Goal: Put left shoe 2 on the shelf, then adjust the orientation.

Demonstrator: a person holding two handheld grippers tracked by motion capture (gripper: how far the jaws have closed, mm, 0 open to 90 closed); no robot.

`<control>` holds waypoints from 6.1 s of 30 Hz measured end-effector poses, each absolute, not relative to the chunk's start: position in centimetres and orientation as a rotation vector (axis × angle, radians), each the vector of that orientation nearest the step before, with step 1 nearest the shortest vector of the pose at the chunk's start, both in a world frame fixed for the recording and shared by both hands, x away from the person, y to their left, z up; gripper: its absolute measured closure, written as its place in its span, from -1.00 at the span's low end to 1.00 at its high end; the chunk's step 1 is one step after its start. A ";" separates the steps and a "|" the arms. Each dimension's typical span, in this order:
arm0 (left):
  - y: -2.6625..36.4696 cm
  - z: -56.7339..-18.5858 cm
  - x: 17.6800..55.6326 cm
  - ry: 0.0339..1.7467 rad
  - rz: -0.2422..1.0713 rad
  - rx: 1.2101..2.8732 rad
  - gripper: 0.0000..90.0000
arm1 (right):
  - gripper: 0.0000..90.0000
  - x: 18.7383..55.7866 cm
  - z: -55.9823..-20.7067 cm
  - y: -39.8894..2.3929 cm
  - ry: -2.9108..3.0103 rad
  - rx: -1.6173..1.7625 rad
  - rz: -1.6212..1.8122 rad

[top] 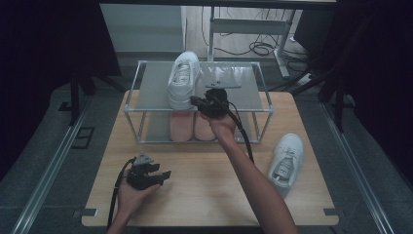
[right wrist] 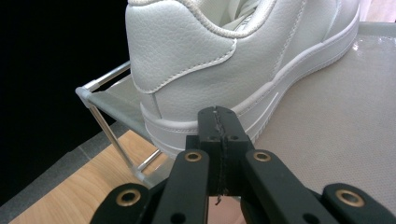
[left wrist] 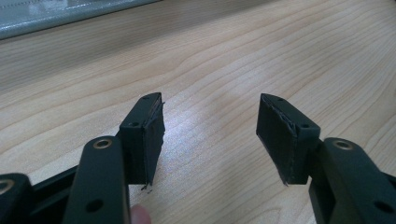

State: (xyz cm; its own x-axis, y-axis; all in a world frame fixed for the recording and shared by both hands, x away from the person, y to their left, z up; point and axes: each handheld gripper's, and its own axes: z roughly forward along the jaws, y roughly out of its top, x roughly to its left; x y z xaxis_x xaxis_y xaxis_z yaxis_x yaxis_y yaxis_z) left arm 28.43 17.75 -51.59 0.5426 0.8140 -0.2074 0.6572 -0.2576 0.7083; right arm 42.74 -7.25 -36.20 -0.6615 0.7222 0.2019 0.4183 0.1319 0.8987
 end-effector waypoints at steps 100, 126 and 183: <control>17.4 -51.8 28.3 1.192 0.258 2.015 -0.07 | 1.00 22.7 -46.9 -26.4 2.021 1.219 1.375; 17.4 -51.6 28.2 1.179 0.226 2.000 -0.07 | 1.00 20.3 -48.6 -28.0 1.997 1.261 1.234; 17.8 -51.9 28.5 1.192 0.217 2.007 -0.08 | 1.00 18.6 -48.1 -36.7 1.851 1.426 1.181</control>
